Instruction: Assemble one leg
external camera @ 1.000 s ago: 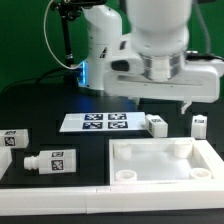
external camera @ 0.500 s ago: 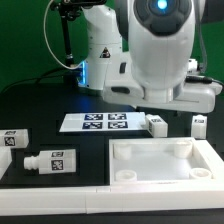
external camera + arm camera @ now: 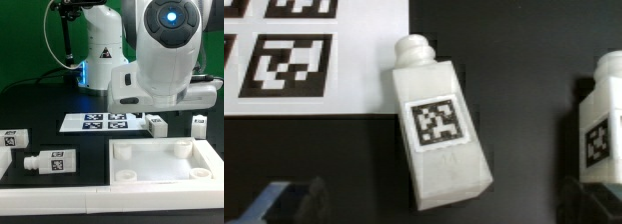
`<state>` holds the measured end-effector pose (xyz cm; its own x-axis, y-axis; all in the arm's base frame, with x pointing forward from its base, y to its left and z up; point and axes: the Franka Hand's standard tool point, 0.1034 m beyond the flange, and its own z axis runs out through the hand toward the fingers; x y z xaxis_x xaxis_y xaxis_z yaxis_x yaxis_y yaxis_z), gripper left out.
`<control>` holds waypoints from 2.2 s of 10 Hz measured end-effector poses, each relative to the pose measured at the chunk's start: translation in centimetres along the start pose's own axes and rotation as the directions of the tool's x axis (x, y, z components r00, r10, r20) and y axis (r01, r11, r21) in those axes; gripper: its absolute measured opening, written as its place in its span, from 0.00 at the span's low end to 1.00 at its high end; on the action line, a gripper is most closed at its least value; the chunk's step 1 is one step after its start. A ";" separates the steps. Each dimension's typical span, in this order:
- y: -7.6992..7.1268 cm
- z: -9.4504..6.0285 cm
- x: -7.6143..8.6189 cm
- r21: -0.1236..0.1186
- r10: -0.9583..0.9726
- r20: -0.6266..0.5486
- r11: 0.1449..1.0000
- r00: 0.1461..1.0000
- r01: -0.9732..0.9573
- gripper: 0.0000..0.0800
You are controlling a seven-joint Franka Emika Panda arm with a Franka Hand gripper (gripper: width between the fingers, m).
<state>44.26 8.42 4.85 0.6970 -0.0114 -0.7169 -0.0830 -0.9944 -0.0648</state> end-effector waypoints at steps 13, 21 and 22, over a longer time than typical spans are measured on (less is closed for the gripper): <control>0.6 3.1 0.6 -0.002 0.025 0.033 1.000 0.999 -0.025 0.36; -0.6 -9.3 1.4 0.080 0.050 -0.253 0.996 0.966 -0.031 0.36; -0.8 -9.9 1.7 0.082 0.053 -0.330 0.996 0.943 -0.027 0.36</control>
Offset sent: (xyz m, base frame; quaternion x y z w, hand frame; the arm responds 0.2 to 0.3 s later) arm -0.0223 -0.0038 -0.0378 -0.0083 0.0088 0.0137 0.9998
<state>52.62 8.14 10.56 0.8876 -0.0977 -0.4502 -0.1601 -0.9818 -0.1025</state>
